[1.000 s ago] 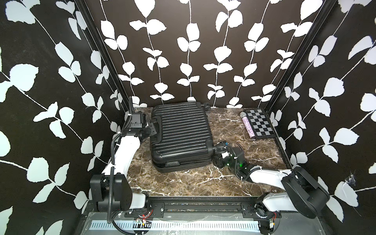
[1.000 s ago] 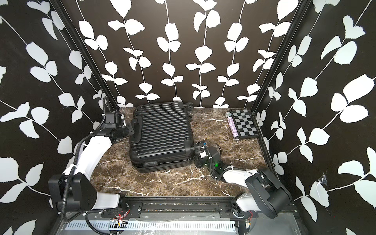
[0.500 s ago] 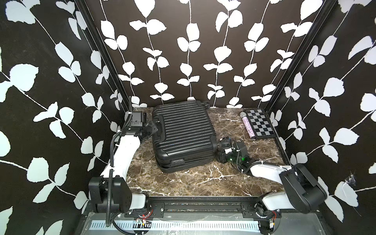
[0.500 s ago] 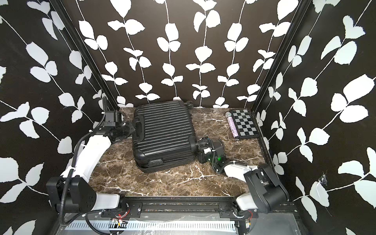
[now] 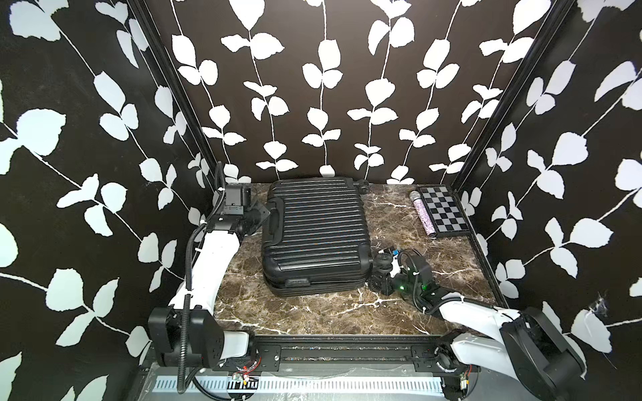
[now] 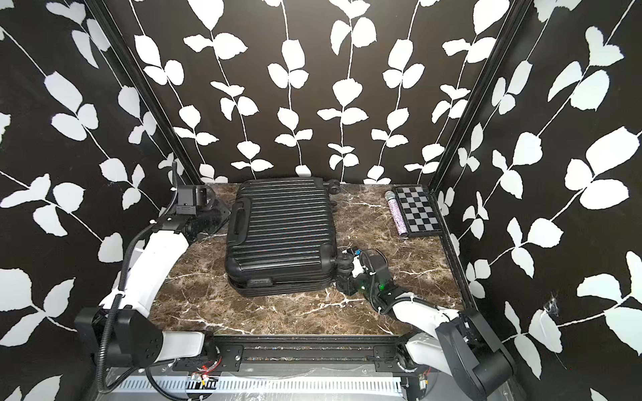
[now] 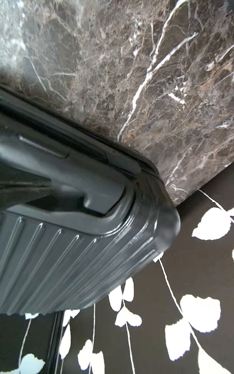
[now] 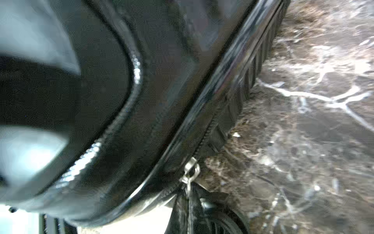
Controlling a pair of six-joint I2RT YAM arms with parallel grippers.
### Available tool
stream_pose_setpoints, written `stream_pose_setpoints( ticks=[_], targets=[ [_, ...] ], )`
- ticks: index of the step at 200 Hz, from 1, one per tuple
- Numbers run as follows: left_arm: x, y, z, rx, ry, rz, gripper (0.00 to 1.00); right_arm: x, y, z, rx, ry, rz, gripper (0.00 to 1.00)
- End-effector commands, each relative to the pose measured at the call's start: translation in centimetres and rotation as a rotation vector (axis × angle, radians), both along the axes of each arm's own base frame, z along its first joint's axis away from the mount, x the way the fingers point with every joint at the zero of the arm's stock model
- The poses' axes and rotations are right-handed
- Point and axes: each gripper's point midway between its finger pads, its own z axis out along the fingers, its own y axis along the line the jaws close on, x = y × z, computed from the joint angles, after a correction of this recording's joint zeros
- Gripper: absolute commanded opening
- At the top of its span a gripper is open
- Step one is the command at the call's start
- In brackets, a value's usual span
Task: Close the suitcase zippers
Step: Zip the zipper on the suitcase.
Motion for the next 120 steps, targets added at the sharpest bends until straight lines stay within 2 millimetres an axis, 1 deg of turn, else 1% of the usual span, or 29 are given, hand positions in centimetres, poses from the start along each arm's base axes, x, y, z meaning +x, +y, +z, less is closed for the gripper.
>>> stream_pose_setpoints(
  ticks=[1,14,28,29,30,31,33,34,35,37,38,47,62,69,76,98,120],
  targets=[
    [0.0,0.1,1.2,-0.001,-0.051,0.039,0.00,-0.3,1.9,1.9,0.059,-0.053,0.069,0.00],
    [-0.1,0.2,1.6,0.038,-0.053,0.022,0.00,0.3,1.6,1.6,0.036,-0.056,0.036,0.00],
    [-0.5,0.7,2.3,0.121,-0.036,-0.006,0.00,0.9,1.1,1.1,-0.008,-0.059,0.003,0.00],
    [-0.5,0.7,2.4,0.128,-0.037,-0.009,0.02,0.9,1.0,1.1,-0.012,-0.060,0.001,0.00],
    [-0.6,0.7,2.3,0.135,-0.031,-0.013,0.07,1.0,1.0,1.2,-0.013,-0.063,-0.001,0.00],
    [-0.6,0.8,2.6,0.145,-0.036,-0.016,0.07,1.0,1.0,1.2,-0.016,-0.065,-0.003,0.00],
    [-0.6,0.8,2.7,0.161,-0.037,-0.024,0.11,1.1,0.9,1.1,-0.022,-0.064,-0.008,0.00],
    [-0.7,0.8,2.6,0.169,-0.032,-0.027,0.16,1.2,0.9,1.1,-0.024,-0.066,-0.010,0.00],
    [-0.7,0.8,2.7,0.180,-0.033,-0.034,0.17,1.2,0.8,1.0,-0.027,-0.065,-0.013,0.00],
    [-0.8,0.8,3.0,0.196,-0.038,-0.043,0.19,1.3,0.7,1.0,-0.031,-0.067,-0.016,0.00],
    [-0.9,0.8,2.9,0.204,-0.033,-0.049,0.23,1.3,0.7,1.0,-0.032,-0.068,-0.017,0.00],
    [-1.1,0.2,3.8,0.283,-0.052,-0.130,0.34,1.5,0.6,0.9,-0.045,-0.074,-0.023,0.00],
    [-1.8,-2.1,5.3,0.384,-0.116,-0.335,0.47,1.8,0.6,0.8,-0.062,-0.072,-0.024,0.00],
    [-2.3,-3.6,6.1,0.406,-0.158,-0.437,0.54,1.9,0.6,0.7,-0.069,-0.069,-0.023,0.00],
    [-3.0,-5.4,6.8,0.414,-0.204,-0.545,0.59,2.0,0.6,0.7,-0.074,-0.065,-0.024,0.00],
    [-5.6,-10.1,8.7,0.507,-0.313,-0.814,0.61,2.4,0.5,0.3,-0.083,-0.053,-0.032,0.00],
    [-8.7,-14.9,8.8,0.610,-0.413,-1.103,0.59,2.6,0.6,0.4,-0.079,-0.051,-0.032,0.00]
  ],
)
